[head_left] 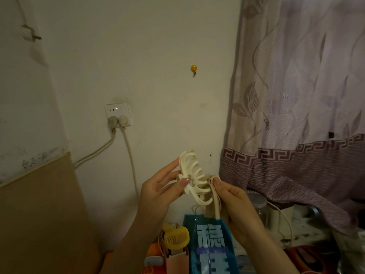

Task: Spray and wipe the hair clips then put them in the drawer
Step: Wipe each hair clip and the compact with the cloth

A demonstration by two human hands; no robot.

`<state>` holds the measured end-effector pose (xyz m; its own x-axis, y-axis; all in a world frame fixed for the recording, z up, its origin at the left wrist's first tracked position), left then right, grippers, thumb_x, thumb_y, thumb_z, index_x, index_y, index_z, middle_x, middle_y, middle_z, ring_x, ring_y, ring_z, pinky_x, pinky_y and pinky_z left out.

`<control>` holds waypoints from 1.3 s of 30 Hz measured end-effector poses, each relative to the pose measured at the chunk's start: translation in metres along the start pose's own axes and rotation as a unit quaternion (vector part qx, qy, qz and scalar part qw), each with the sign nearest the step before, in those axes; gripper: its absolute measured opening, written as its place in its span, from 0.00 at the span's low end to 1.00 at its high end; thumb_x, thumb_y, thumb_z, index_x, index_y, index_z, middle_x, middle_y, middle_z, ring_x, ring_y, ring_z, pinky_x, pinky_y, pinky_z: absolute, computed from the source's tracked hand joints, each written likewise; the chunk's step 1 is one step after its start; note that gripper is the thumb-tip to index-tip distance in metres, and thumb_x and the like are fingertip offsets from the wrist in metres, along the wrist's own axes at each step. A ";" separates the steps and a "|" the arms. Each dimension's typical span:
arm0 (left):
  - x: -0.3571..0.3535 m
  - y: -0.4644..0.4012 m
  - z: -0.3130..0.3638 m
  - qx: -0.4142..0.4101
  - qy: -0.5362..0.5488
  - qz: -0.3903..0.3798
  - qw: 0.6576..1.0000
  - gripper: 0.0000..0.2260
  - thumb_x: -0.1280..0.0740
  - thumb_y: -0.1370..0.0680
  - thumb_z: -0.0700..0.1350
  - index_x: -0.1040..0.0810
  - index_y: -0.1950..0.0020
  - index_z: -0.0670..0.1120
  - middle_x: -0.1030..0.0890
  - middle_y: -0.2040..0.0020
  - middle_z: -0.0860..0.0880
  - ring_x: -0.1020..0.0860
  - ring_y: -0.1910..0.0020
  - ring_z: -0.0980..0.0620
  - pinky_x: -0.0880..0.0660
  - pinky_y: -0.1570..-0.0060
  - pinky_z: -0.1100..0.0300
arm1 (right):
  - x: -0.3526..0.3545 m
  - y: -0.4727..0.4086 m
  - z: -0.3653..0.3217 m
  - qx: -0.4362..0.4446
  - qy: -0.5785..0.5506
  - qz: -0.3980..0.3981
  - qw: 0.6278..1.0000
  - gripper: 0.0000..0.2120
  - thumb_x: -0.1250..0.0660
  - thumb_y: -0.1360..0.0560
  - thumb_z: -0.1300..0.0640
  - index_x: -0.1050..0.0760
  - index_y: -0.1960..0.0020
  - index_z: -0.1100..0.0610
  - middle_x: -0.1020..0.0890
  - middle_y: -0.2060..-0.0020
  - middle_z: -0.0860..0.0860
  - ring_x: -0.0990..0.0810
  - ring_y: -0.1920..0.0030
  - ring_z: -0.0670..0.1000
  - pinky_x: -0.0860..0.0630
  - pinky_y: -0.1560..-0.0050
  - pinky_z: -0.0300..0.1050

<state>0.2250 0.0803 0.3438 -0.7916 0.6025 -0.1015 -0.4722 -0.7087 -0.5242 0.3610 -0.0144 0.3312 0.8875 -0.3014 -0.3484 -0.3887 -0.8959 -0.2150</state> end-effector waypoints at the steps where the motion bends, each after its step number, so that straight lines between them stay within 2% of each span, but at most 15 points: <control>1: 0.001 -0.001 -0.001 0.001 0.005 0.007 1.000 0.20 0.27 0.34 0.46 0.19 0.42 0.58 0.15 0.50 0.46 0.17 0.49 0.47 0.21 0.54 0.59 | 0.000 0.001 0.001 -0.001 -0.004 -0.002 1.000 0.16 0.38 0.28 0.50 0.16 0.52 0.58 0.15 0.55 0.61 0.16 0.60 0.54 0.19 0.63 0.44; 8: 0.001 -0.001 -0.007 0.009 0.002 0.018 1.000 0.21 0.28 0.32 0.47 0.21 0.40 0.57 0.16 0.47 0.46 0.18 0.47 0.47 0.20 0.52 0.57 | 0.001 0.002 0.006 0.013 0.009 -0.008 1.000 0.17 0.32 0.32 0.53 0.18 0.48 0.62 0.17 0.58 0.60 0.20 0.63 0.54 0.20 0.62 0.45; 12: 0.004 -0.003 -0.007 0.009 -0.056 0.021 0.998 0.20 0.28 0.30 0.44 0.22 0.39 0.56 0.15 0.49 0.49 0.17 0.49 0.49 0.20 0.51 0.56 | 0.002 0.000 0.009 0.035 0.014 0.008 0.999 0.14 0.31 0.34 0.52 0.16 0.52 0.59 0.17 0.63 0.57 0.20 0.65 0.52 0.20 0.63 0.43; 15: 0.007 -0.005 -0.004 0.013 -0.098 0.015 0.995 0.19 0.28 0.28 0.40 0.22 0.42 0.59 0.15 0.51 0.55 0.18 0.50 0.56 0.21 0.56 0.62 | 0.004 0.000 0.012 0.075 0.058 0.022 0.995 0.13 0.31 0.34 0.49 0.15 0.53 0.53 0.15 0.59 0.55 0.19 0.63 0.51 0.20 0.60 0.43; 17: 0.008 -0.006 -0.001 0.020 -0.105 0.021 0.994 0.20 0.26 0.31 0.43 0.22 0.41 0.58 0.15 0.52 0.58 0.18 0.52 0.59 0.22 0.59 0.68 | 0.005 0.000 0.012 0.101 0.085 0.033 0.991 0.14 0.31 0.34 0.49 0.16 0.51 0.51 0.14 0.57 0.52 0.17 0.60 0.49 0.21 0.60 0.40; 20: 0.009 -0.010 0.005 0.030 -0.123 0.034 0.991 0.27 0.26 0.37 0.52 0.25 0.39 0.59 0.16 0.53 0.59 0.17 0.55 0.59 0.22 0.60 0.68 | 0.006 -0.002 0.012 0.132 0.115 0.029 0.984 0.16 0.31 0.33 0.52 0.18 0.46 0.52 0.14 0.56 0.49 0.16 0.58 0.47 0.21 0.60 0.39; 23: 0.008 -0.014 0.009 0.033 -0.153 0.042 0.987 0.35 0.27 0.41 0.57 0.27 0.34 0.56 0.15 0.54 0.58 0.17 0.54 0.59 0.21 0.50 0.58 | 0.009 -0.004 0.013 0.153 0.154 0.029 0.976 0.17 0.29 0.30 0.60 0.20 0.42 0.55 0.14 0.54 0.47 0.16 0.55 0.46 0.21 0.58 0.38; 25: 0.007 -0.015 0.009 0.042 -0.169 0.054 0.983 0.38 0.28 0.43 0.61 0.26 0.33 0.55 0.15 0.55 0.56 0.18 0.51 0.57 0.22 0.47 0.53 | 0.012 -0.005 0.015 0.168 0.182 0.034 0.968 0.18 0.28 0.31 0.61 0.21 0.41 0.56 0.14 0.52 0.47 0.17 0.51 0.44 0.21 0.53 0.37; 28: 0.006 -0.014 0.008 0.047 -0.171 0.071 0.982 0.34 0.29 0.42 0.62 0.23 0.37 0.55 0.15 0.57 0.54 0.17 0.53 0.53 0.22 0.58 0.58 | 0.011 -0.003 0.018 0.194 0.224 0.035 0.954 0.22 0.28 0.34 0.55 0.22 0.40 0.55 0.16 0.48 0.46 0.18 0.48 0.42 0.22 0.48 0.36; 30: 0.006 -0.014 0.007 0.050 -0.164 0.081 0.982 0.29 0.29 0.41 0.61 0.21 0.41 0.55 0.15 0.57 0.51 0.16 0.57 0.52 0.23 0.63 0.61 | 0.011 -0.003 0.019 0.206 0.239 0.035 0.948 0.21 0.27 0.32 0.58 0.23 0.40 0.53 0.17 0.47 0.45 0.18 0.48 0.41 0.23 0.47 0.35; 33: 0.006 -0.013 0.005 0.066 -0.135 0.084 0.985 0.24 0.27 0.39 0.57 0.20 0.44 0.54 0.15 0.56 0.49 0.16 0.59 0.51 0.23 0.66 0.64 | 0.012 -0.003 0.022 0.216 0.257 0.038 0.941 0.21 0.26 0.32 0.62 0.23 0.40 0.51 0.17 0.48 0.43 0.19 0.48 0.39 0.24 0.49 0.32; 36: 0.006 -0.012 0.002 0.081 -0.098 0.078 0.989 0.12 0.26 0.32 0.48 0.19 0.49 0.55 0.15 0.56 0.48 0.16 0.58 0.50 0.23 0.65 0.65 | 0.013 -0.002 0.023 0.218 0.266 0.039 0.938 0.22 0.26 0.33 0.62 0.23 0.41 0.50 0.18 0.50 0.40 0.19 0.50 0.38 0.24 0.51 0.31; 39: 0.009 -0.011 -0.001 0.098 -0.065 0.083 0.990 0.09 0.26 0.30 0.43 0.18 0.51 0.54 0.15 0.56 0.47 0.16 0.57 0.49 0.22 0.64 0.64 | 0.014 -0.002 0.023 0.214 0.271 0.030 0.938 0.22 0.26 0.33 0.61 0.24 0.42 0.48 0.18 0.51 0.39 0.19 0.50 0.38 0.24 0.51 0.30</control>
<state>0.2236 0.0945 0.3478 -0.9015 0.4290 -0.0569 -0.3879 -0.8593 -0.3333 0.3681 -0.0093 0.3060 0.8109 -0.5731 0.1179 -0.4037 -0.6939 -0.5963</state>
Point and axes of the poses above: each hand's wrist, its own y-axis away from the middle knuckle, its own x-axis out of the back of the hand, z = x × y, the point moved 1 cm from there along -y, towards the middle knuckle
